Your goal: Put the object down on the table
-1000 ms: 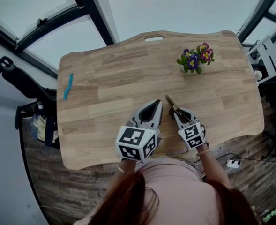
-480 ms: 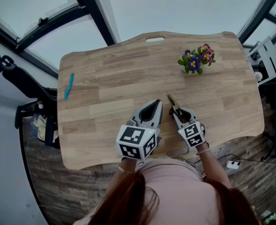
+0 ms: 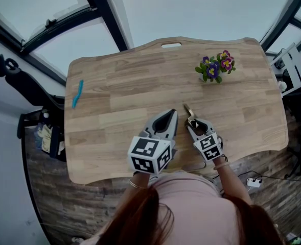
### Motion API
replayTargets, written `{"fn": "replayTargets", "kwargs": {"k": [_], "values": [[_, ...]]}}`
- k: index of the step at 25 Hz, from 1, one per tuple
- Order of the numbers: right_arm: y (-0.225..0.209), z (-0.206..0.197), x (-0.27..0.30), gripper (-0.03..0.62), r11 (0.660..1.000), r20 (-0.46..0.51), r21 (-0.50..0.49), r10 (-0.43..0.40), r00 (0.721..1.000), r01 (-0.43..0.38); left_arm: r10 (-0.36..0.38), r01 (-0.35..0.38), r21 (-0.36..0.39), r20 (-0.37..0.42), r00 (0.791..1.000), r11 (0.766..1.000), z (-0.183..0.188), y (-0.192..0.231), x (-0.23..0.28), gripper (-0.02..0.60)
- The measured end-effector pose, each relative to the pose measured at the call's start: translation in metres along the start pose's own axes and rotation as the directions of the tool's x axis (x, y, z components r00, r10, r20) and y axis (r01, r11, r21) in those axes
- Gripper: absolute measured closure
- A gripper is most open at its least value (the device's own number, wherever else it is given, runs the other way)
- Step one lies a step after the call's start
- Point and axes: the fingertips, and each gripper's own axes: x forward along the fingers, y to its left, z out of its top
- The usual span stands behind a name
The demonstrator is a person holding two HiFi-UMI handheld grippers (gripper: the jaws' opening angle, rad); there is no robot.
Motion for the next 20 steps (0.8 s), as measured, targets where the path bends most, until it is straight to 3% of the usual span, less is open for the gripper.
{"fn": "replayTargets", "kwargs": {"k": [12, 20], "values": [[0.004, 0.001, 0.002, 0.457, 0.998, 0.006, 0.067, 0.003, 1.000, -0.004, 0.010, -0.010, 0.022, 0.023, 1.000, 1.000, 0.003, -0.007, -0.011, 0.580], [0.005, 0.015, -0.008, 0.453, 0.994, 0.064, 0.105, -0.008, 0.998, 0.002, 0.013, -0.015, 0.045, 0.034, 0.999, 0.999, 0.004, -0.013, -0.017, 0.580]]}}
